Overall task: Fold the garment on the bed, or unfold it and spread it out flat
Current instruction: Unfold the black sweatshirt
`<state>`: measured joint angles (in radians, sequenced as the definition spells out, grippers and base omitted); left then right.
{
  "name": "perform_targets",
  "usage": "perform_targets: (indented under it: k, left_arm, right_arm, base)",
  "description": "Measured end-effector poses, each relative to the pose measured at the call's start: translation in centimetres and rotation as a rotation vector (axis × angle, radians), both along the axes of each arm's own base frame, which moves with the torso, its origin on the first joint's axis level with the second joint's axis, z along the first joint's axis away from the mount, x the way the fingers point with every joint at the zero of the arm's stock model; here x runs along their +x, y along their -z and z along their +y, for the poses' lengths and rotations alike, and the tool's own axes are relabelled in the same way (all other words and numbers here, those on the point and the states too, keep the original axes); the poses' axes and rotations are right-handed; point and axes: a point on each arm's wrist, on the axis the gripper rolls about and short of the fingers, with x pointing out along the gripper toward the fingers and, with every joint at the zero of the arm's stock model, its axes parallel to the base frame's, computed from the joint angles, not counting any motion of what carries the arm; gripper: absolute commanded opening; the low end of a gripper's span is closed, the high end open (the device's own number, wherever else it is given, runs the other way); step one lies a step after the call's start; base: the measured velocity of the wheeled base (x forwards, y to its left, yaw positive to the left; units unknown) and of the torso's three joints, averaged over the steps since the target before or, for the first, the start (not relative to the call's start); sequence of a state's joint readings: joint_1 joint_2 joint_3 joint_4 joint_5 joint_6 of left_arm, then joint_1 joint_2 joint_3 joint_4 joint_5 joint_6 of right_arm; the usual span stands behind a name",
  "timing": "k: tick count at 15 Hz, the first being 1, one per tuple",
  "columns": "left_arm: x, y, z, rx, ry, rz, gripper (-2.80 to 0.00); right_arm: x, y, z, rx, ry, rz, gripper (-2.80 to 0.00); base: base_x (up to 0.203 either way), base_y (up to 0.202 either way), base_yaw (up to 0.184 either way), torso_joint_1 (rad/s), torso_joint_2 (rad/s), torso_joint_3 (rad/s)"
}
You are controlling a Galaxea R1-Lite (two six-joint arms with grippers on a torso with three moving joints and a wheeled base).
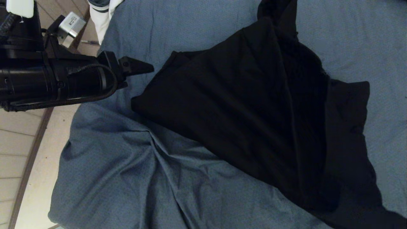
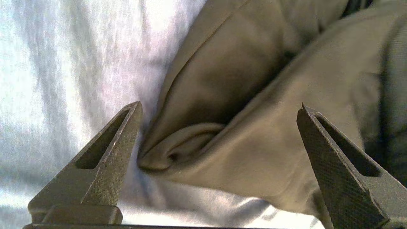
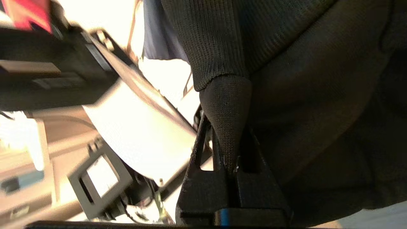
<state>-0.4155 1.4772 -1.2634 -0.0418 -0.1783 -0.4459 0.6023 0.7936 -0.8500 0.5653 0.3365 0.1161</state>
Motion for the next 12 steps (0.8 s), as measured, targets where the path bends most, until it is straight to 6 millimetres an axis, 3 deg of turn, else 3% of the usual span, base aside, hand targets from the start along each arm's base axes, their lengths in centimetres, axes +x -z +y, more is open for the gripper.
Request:
perform_targets:
  k: [4, 5, 8, 12]
  left_arm:
    - [-0.1, 0.9, 0.0, 0.012, 0.001, 0.026, 0.0]
    - [-0.1, 1.0, 0.0, 0.013, 0.001, 0.029, 0.0]
    - [0.1, 1.1, 0.0, 0.017, 0.0, 0.033, 0.0]
    - [0.5, 1.5, -0.2, 0.023, 0.0, 0.045, 0.0]
  right_arm:
    - [0.1, 2.6, 0.1, -0.055, -0.016, 0.052, -2.8]
    - [0.0, 3.1, 0.0, -0.064, -0.016, 0.06, 0.0]
    - [-0.6, 4.7, -0.4, -0.103, -0.03, 0.075, 0.0]
    - [-1.3, 5.2, -0.7, -0.136, -0.085, 0.089, 0.0]
  base:
    - [0.0, 0.0, 0.0, 0.0, 0.0, 0.0]
    - [0.0, 0.0, 0.0, 0.0, 0.0, 0.0]
    - [0.0, 0.0, 0.0, 0.0, 0.0, 0.0]
    - [0.0, 0.0, 0.0, 0.0, 0.0, 0.0]
